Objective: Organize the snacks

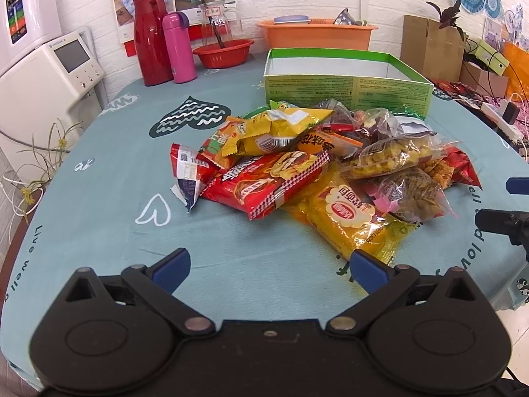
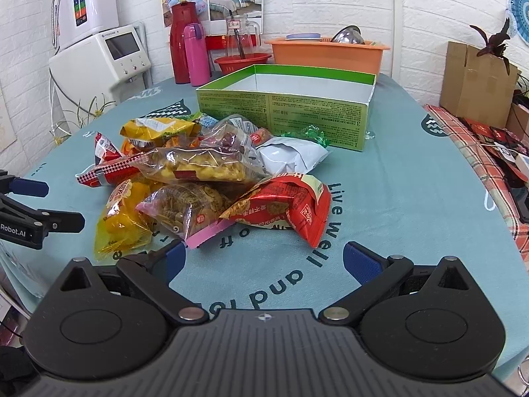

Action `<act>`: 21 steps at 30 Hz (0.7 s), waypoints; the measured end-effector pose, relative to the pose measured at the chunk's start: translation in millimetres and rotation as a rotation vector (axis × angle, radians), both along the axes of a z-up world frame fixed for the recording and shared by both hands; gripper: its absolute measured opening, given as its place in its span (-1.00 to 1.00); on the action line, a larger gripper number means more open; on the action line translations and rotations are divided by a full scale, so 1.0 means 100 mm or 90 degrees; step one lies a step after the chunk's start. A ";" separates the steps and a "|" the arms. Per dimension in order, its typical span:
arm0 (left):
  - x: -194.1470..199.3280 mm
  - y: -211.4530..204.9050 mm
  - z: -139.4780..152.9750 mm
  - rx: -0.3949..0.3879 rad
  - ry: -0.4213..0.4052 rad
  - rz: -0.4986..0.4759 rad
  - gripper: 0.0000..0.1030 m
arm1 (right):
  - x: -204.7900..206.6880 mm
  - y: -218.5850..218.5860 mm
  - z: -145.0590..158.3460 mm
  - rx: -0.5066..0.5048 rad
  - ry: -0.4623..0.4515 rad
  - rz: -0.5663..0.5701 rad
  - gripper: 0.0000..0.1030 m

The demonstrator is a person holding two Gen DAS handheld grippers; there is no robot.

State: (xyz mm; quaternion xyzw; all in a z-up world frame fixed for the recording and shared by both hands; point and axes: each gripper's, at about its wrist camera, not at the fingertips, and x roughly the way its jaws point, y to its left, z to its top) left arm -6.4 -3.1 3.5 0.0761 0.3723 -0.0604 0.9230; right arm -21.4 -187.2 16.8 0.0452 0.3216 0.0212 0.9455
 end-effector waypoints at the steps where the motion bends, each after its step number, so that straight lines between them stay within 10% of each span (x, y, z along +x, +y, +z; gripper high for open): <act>1: 0.00 0.00 0.00 0.000 -0.001 -0.002 1.00 | 0.00 0.01 0.00 0.003 0.000 0.006 1.00; 21: 0.04 -0.01 -0.05 0.001 0.014 -0.019 1.00 | 0.01 0.27 -0.13 0.025 0.000 0.115 1.00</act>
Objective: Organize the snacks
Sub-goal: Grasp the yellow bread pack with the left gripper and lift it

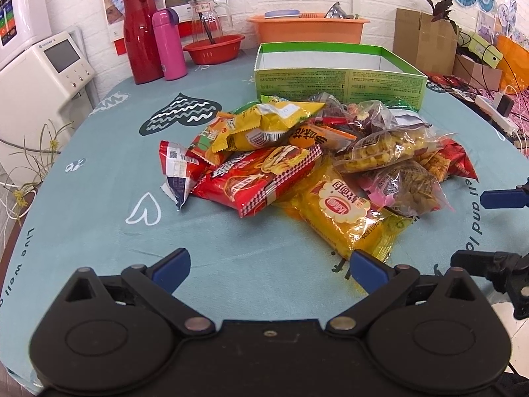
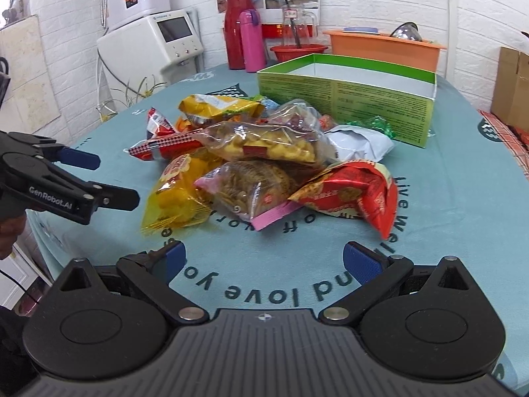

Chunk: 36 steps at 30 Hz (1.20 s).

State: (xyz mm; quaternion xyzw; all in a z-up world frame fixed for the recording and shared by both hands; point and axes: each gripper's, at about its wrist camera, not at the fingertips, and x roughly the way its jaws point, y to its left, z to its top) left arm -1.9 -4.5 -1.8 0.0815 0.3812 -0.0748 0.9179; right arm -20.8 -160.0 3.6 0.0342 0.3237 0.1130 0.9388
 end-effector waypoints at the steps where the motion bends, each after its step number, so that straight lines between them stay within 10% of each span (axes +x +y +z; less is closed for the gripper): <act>1: 0.00 0.00 0.00 -0.001 0.001 -0.002 1.00 | 0.00 0.01 -0.01 0.001 -0.006 0.002 1.00; 32: 0.54 0.04 -0.02 -0.235 0.132 -0.067 0.82 | 0.52 0.64 -0.11 0.022 -0.018 0.115 1.00; 34: 0.55 0.04 -0.05 -0.255 0.141 -0.077 0.01 | 0.53 0.70 -0.12 -0.007 -0.024 0.105 1.00; 36: 0.49 0.02 -0.03 -0.249 0.131 -0.083 -0.13 | 0.49 0.70 -0.09 -0.008 -0.032 0.105 0.82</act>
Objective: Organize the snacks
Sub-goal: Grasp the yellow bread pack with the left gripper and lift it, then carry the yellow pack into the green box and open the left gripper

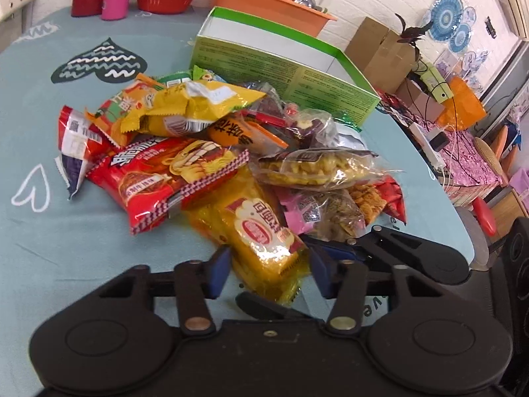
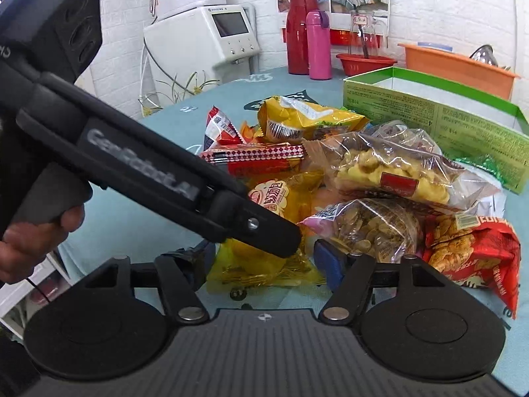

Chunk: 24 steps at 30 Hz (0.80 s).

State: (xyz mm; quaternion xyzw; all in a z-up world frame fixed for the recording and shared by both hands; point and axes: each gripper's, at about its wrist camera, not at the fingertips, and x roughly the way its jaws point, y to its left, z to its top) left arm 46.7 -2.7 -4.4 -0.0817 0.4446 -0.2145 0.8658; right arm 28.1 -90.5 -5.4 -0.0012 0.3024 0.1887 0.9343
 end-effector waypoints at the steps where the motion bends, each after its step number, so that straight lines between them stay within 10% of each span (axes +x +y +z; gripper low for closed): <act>1: -0.04 -0.01 0.03 0.003 -0.005 -0.006 -0.15 | -0.03 -0.02 0.02 0.003 0.000 -0.001 0.70; 13: -0.41 -0.08 0.67 0.008 -0.151 -0.022 -0.14 | -0.41 -0.06 0.53 -0.026 -0.166 0.010 0.45; 24: 0.67 -0.54 0.85 -0.001 -0.209 -0.074 -0.14 | 0.25 -0.51 0.74 -0.070 -0.240 -0.101 0.45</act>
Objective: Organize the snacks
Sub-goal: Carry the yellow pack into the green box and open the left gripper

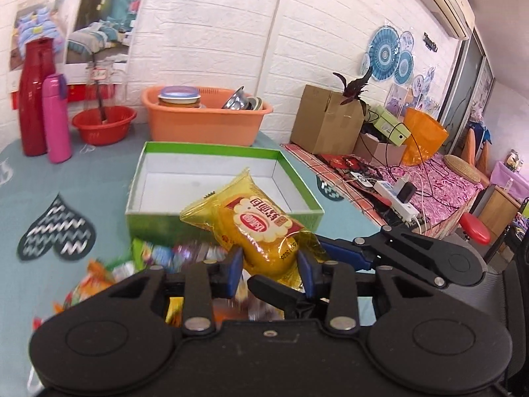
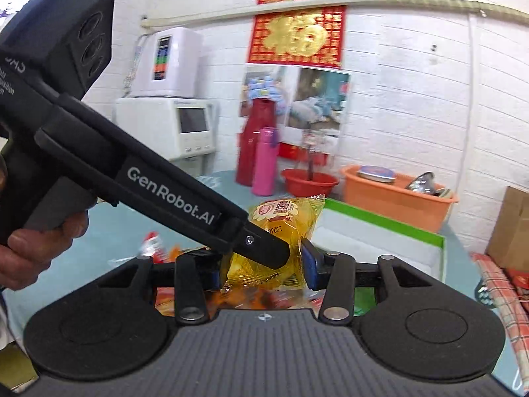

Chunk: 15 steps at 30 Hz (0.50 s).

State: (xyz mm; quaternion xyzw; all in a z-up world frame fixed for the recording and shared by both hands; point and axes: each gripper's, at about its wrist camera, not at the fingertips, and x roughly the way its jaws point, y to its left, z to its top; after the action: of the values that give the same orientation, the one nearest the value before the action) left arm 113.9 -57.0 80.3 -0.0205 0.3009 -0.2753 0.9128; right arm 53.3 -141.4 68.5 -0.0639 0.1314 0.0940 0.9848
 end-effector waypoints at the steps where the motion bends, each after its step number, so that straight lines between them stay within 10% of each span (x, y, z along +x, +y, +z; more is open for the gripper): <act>1: 0.14 -0.03 0.00 -0.004 0.002 -0.002 -0.13 | 0.09 -0.06 -0.02 0.007 0.004 -0.008 0.45; 15: 1.33 -0.23 -0.24 -0.001 0.049 0.004 -0.10 | 1.14 -0.50 -0.32 0.028 0.064 -0.051 0.43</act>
State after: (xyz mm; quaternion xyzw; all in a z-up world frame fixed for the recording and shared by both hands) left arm 246.6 -80.3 56.5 -0.0328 0.3358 -0.2713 0.9014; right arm 167.4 -191.2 36.4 -0.0318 0.1811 0.0608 0.9811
